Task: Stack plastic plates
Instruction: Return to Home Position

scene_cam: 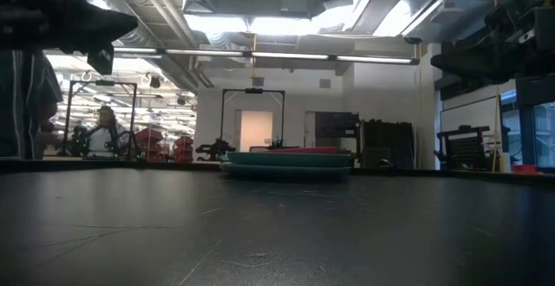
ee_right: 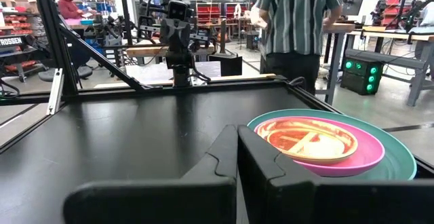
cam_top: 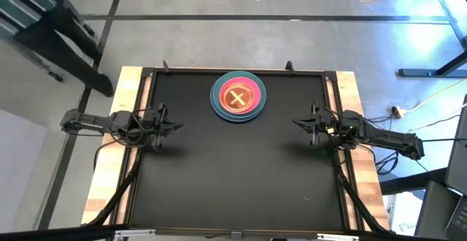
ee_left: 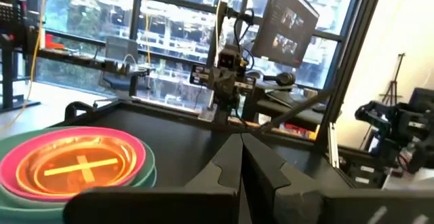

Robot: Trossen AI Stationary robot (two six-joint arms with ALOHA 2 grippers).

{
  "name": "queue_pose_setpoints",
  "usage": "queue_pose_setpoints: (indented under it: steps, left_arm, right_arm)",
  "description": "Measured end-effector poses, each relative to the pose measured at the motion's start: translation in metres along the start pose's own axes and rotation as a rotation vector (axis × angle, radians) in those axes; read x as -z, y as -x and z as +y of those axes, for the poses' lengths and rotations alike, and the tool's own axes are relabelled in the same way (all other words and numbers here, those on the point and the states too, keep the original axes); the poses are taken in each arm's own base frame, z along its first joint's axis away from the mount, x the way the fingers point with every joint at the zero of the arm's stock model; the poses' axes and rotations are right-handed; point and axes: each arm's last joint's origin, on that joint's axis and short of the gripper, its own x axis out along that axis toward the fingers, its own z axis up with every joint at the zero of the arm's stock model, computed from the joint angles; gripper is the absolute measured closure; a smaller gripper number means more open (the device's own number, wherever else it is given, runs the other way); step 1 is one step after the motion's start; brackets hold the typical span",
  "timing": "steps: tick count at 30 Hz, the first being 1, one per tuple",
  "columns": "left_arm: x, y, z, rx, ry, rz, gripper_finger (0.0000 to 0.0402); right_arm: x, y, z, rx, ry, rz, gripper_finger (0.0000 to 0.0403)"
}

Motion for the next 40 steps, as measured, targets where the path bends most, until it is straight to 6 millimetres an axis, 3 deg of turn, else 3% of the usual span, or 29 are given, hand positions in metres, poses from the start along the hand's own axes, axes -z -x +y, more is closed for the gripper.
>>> queue_pose_setpoints:
  steps: [40]
  left_arm:
    - [0.0012, -0.0008, 0.0002, -0.007, -0.002, 0.012, 0.0398]
  right_arm:
    - [0.0000, 0.0000, 0.0000, 0.000, 0.000, 0.000, 0.0397]
